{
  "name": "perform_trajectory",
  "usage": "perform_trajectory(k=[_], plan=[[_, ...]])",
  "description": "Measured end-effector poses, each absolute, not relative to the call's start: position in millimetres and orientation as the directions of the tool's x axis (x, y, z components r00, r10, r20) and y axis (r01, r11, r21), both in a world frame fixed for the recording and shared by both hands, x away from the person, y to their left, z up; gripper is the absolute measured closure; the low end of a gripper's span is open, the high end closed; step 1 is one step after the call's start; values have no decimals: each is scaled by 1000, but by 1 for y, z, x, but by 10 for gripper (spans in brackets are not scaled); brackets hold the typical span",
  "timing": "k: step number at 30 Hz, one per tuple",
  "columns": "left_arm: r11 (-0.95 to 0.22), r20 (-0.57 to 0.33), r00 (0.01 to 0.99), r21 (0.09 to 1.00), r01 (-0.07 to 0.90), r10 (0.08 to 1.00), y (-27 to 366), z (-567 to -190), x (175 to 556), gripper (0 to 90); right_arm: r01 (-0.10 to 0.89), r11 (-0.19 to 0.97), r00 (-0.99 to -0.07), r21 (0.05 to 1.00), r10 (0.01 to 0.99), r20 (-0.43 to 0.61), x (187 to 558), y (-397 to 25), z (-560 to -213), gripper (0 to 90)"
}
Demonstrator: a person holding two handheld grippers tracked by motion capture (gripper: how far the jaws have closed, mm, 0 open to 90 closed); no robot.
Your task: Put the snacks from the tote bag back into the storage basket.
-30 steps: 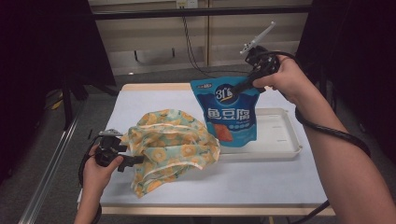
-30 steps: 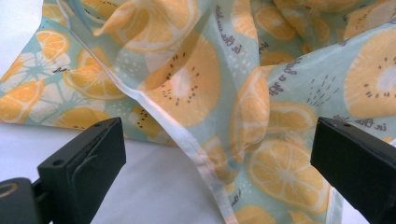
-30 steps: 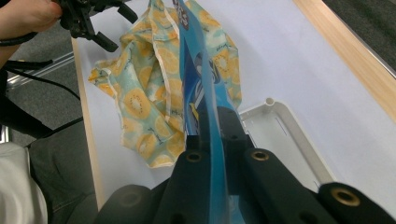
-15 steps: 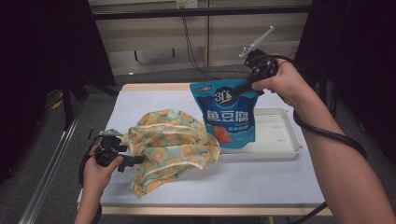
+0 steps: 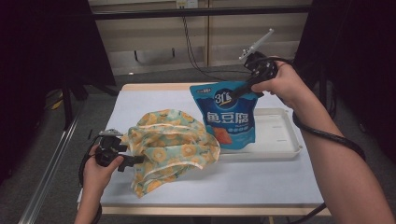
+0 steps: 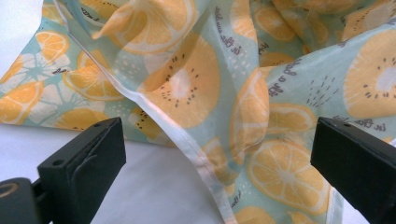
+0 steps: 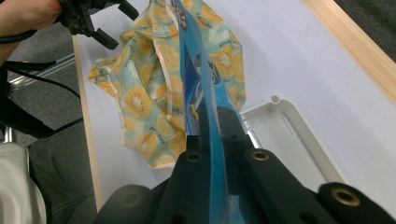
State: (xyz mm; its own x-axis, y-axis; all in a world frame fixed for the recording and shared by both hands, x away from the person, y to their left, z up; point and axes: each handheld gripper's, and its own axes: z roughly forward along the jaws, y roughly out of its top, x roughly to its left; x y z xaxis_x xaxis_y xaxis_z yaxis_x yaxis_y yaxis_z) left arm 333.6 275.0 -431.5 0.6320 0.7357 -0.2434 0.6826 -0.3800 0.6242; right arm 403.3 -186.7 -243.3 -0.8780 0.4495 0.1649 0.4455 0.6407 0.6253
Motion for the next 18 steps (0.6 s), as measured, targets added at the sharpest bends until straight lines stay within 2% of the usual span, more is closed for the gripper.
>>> perform_trajectory(k=[18], plan=[[-370, -243, 625, 630, 683, 742, 274, -431, 333, 31, 447, 636, -879, 629, 441, 180, 401, -185, -255, 900]])
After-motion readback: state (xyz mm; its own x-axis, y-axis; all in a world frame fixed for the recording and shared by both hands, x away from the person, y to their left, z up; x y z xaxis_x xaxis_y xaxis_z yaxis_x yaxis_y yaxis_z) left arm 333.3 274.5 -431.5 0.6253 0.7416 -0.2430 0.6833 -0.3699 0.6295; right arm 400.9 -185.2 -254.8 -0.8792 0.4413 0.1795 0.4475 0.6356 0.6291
